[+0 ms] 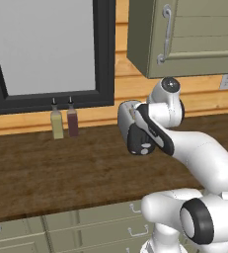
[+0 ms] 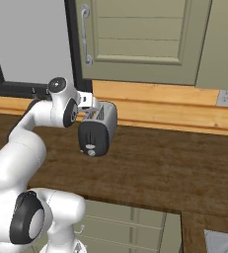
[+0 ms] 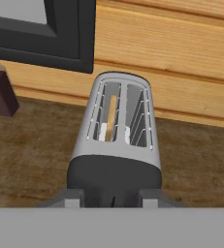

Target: Start the toaster. Once the lever pops up, take the bread to the plate on the dining counter.

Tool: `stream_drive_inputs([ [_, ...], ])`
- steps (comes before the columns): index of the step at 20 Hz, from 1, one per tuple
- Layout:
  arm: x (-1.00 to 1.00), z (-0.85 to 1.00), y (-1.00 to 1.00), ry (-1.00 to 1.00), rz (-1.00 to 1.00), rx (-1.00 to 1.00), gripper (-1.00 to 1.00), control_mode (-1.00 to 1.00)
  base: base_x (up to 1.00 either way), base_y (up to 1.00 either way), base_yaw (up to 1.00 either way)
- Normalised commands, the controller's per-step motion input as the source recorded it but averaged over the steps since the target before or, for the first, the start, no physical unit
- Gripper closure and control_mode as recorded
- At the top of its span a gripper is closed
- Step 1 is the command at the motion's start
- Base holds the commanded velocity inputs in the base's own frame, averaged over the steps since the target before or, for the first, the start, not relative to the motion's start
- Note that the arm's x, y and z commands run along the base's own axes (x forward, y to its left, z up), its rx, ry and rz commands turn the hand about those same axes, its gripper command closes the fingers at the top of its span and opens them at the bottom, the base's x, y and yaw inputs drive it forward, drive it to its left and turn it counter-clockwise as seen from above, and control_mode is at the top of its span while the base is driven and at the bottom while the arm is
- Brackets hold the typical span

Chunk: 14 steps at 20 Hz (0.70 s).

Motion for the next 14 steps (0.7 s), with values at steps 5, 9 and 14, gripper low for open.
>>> stream_drive_inputs([
  [5, 0.00, 0.00, 0.00, 0.00, 0.00, 0.00, -1.00, -1.00, 0.00, 0.00, 0.00],
  [9, 0.00, 0.00, 0.00, 0.00, 0.00, 0.00, -1.00, -1.00, 0.00, 0.00, 0.00],
  [14, 0.00, 0.00, 0.00, 0.00, 0.00, 0.00, -1.00, -1.00, 0.00, 0.00, 0.00],
])
